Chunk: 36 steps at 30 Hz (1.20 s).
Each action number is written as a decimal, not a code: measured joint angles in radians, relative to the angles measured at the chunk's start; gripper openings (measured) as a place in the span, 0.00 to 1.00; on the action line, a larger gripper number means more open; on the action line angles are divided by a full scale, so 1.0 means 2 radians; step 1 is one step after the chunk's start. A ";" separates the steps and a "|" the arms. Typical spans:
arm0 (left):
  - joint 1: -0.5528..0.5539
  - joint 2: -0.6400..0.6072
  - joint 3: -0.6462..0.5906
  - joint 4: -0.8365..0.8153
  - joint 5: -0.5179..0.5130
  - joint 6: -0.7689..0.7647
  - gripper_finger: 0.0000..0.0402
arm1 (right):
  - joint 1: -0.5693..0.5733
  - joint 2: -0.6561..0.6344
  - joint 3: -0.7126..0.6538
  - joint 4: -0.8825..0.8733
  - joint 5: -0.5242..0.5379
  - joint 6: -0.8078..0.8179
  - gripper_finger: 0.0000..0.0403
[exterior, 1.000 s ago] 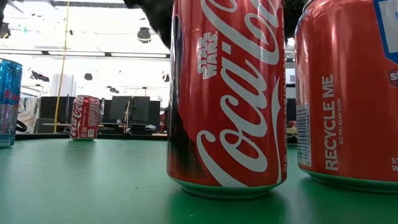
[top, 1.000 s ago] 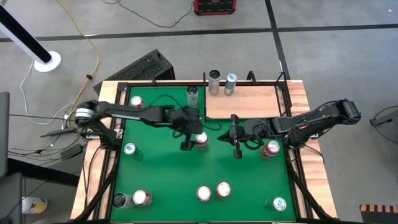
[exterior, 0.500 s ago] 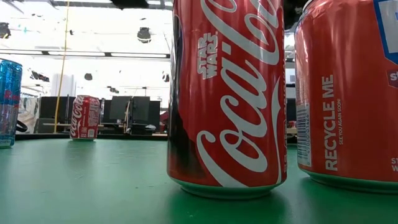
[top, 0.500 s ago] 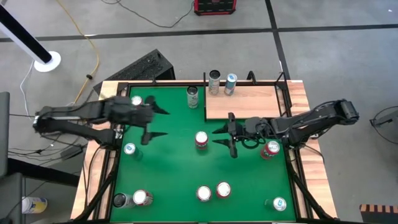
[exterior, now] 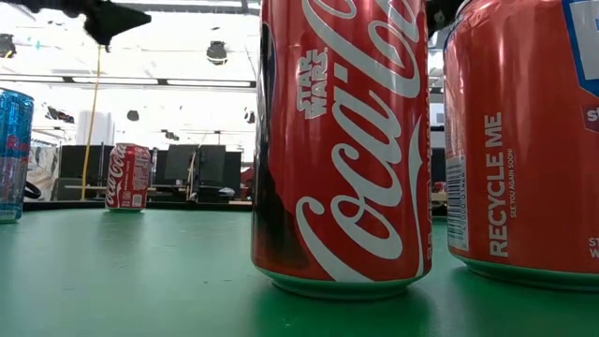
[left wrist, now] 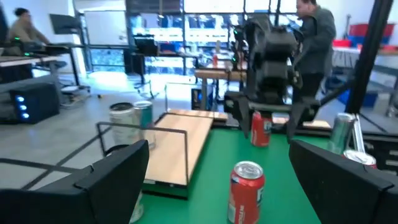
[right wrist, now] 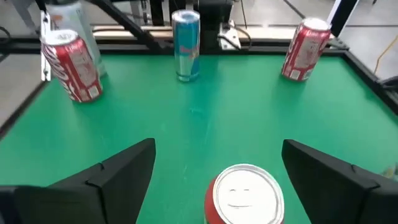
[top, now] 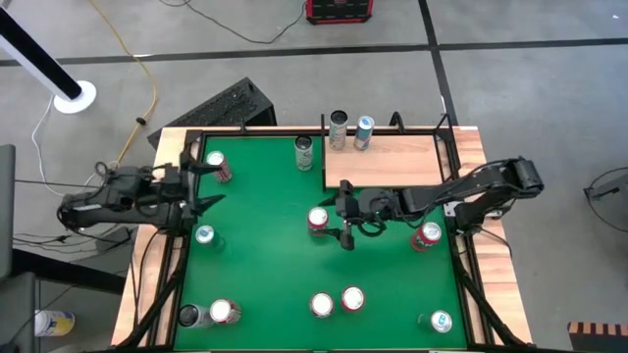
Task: Sort soda cans
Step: Put the left orange soda can on the shelf
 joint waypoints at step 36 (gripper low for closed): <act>0.000 -0.051 -0.002 -0.129 -0.008 -0.053 0.93 | -0.033 0.114 0.000 0.027 0.027 0.005 0.92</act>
